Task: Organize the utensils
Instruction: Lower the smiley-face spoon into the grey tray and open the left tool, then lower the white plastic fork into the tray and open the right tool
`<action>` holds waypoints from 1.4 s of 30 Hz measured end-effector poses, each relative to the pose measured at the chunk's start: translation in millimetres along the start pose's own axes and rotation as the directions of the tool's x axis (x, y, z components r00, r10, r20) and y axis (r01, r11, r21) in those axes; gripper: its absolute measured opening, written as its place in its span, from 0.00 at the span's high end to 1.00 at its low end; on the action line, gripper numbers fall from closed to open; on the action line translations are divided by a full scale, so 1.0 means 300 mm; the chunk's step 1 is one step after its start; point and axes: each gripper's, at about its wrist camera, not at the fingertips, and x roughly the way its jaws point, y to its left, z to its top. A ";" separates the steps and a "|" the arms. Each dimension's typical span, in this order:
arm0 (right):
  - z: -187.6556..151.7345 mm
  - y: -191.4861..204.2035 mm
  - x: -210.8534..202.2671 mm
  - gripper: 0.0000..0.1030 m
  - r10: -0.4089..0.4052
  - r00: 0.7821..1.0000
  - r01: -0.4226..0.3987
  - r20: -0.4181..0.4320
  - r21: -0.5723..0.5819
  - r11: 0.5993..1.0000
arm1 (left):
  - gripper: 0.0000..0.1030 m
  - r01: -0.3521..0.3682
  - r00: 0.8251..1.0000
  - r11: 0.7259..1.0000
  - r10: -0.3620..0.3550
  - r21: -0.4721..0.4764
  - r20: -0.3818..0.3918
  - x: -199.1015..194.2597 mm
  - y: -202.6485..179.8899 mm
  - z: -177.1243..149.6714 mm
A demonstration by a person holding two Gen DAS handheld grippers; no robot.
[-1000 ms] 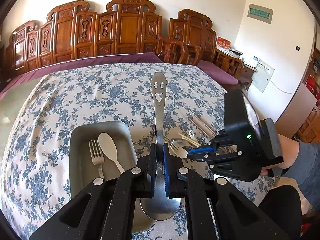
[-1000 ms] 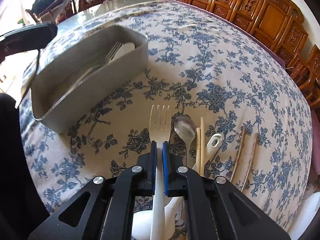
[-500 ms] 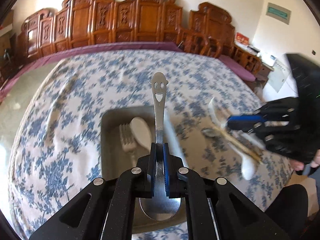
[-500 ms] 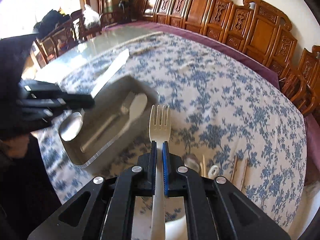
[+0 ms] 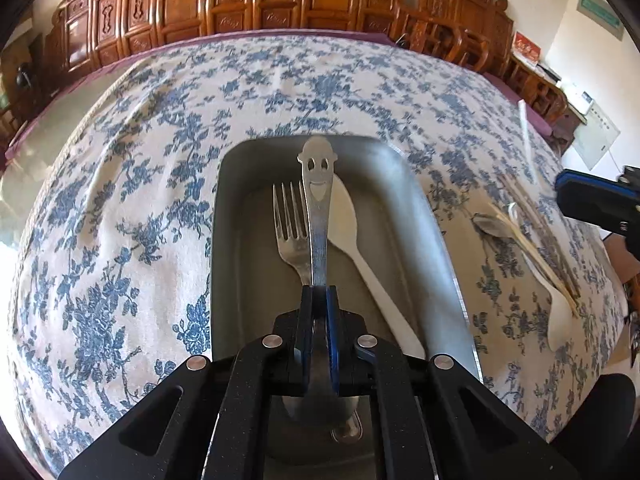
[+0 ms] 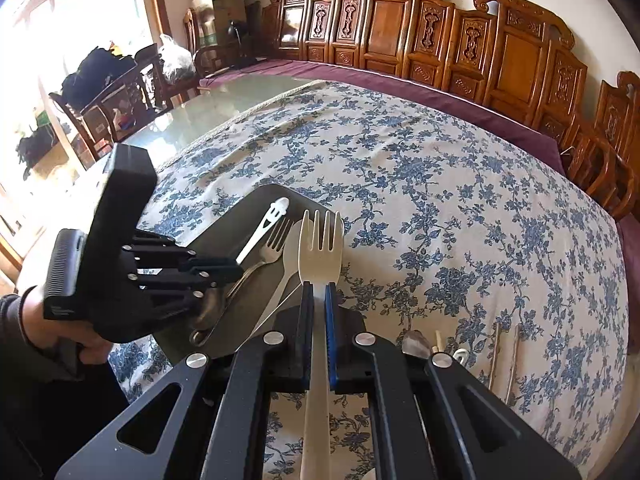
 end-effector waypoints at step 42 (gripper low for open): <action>-0.033 0.019 0.044 0.91 -0.070 0.997 0.066 0.024 0.132 0.989 | 0.75 -0.017 0.977 0.999 0.027 -0.051 0.210 -0.281 0.085 0.047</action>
